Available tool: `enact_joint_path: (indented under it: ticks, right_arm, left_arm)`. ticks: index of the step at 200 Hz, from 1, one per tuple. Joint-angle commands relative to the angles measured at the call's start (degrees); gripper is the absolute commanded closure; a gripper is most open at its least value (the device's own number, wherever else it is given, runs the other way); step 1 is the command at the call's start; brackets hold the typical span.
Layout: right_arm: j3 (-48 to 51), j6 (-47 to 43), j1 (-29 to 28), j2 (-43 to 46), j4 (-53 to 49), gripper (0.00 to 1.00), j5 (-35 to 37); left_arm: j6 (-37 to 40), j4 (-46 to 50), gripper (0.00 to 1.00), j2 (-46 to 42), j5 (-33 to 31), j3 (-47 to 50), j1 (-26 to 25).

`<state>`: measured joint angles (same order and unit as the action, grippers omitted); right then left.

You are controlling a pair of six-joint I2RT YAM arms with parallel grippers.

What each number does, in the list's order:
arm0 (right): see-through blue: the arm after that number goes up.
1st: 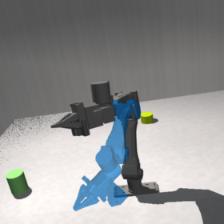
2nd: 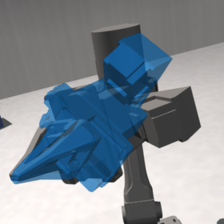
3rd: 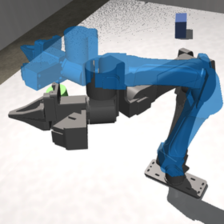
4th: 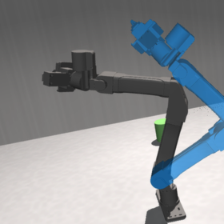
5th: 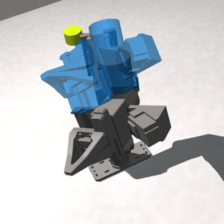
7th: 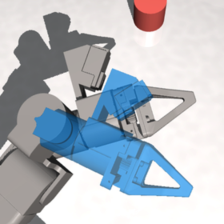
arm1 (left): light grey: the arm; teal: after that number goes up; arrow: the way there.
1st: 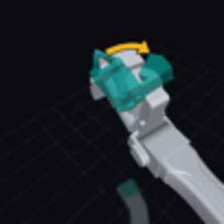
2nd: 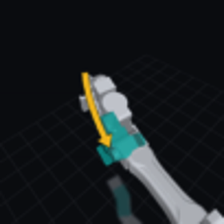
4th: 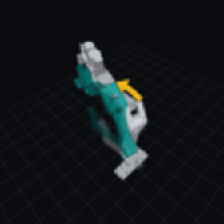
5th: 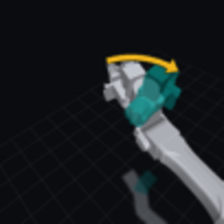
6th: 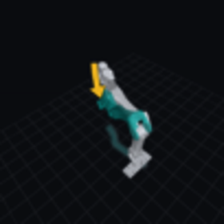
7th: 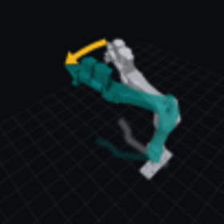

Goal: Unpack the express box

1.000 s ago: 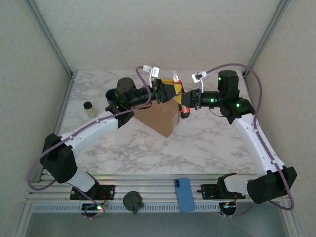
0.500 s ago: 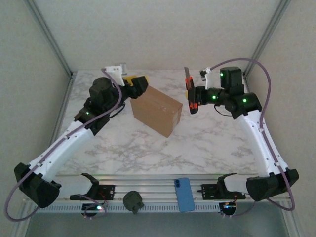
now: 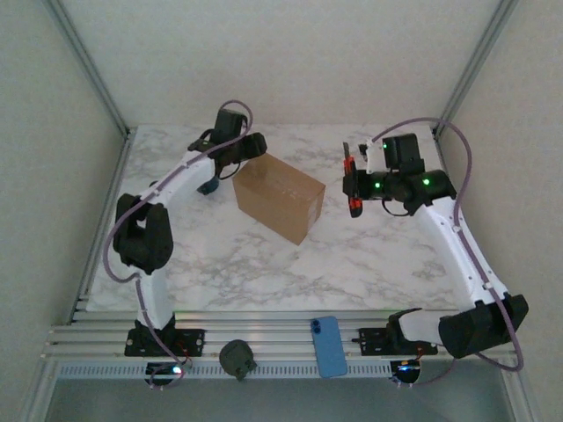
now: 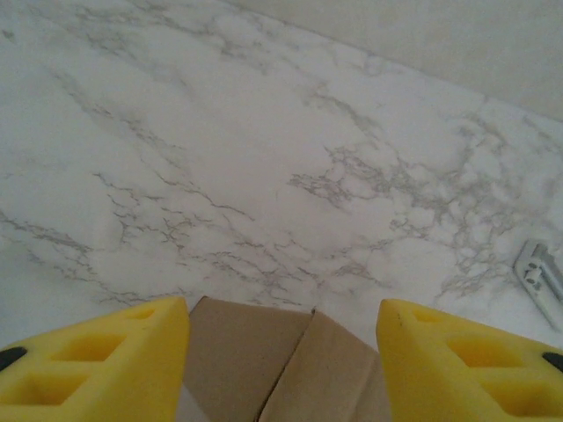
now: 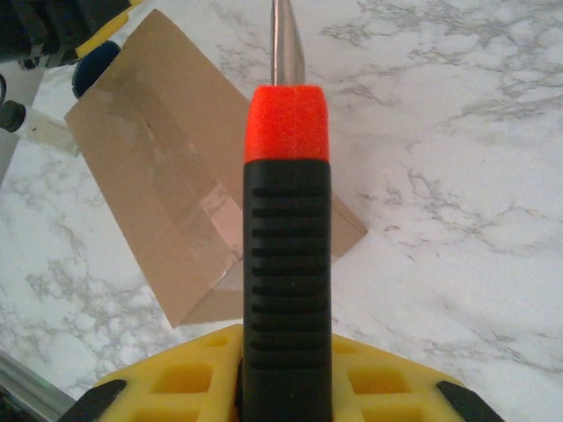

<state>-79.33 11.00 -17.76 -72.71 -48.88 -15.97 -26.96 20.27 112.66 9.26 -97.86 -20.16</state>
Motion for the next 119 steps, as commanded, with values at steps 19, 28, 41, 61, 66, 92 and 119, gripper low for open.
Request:
enact_joint_path:
  ticks: [19,28,41,61,66,92,119]
  right_arm:
    - [1.65,-1.83,0.24,3.36,-2.09,1.00,3.14]
    - [1.77,-1.95,0.27,3.36,-2.18,1.00,3.16]
    - [1.94,-2.07,0.26,3.01,-2.16,1.00,3.13]
    - [1.69,-2.39,0.27,1.95,-2.06,1.00,2.63]
    - [1.55,-2.55,0.26,1.64,-2.03,1.00,2.45]
    - [0.19,-4.21,0.27,-0.10,-3.22,1.00,0.55]
    - [-1.77,-6.44,0.13,-1.02,-4.71,1.00,-1.80]
  left_arm:
    - [1.88,7.36,0.41,4.45,5.37,-7.54,0.04]
    - [1.85,7.56,0.41,4.66,7.08,-7.65,-0.04]
    - [1.81,7.51,0.41,4.38,9.01,-7.20,-0.12]
    - [1.27,6.78,0.43,3.79,12.77,-5.98,-0.23]
    - [1.14,6.58,0.44,3.71,13.83,-5.66,-0.29]
    - [-0.04,4.27,0.44,3.02,16.94,-3.30,-0.81]
    - [-1.27,2.08,0.45,2.24,18.89,-1.71,-1.34]
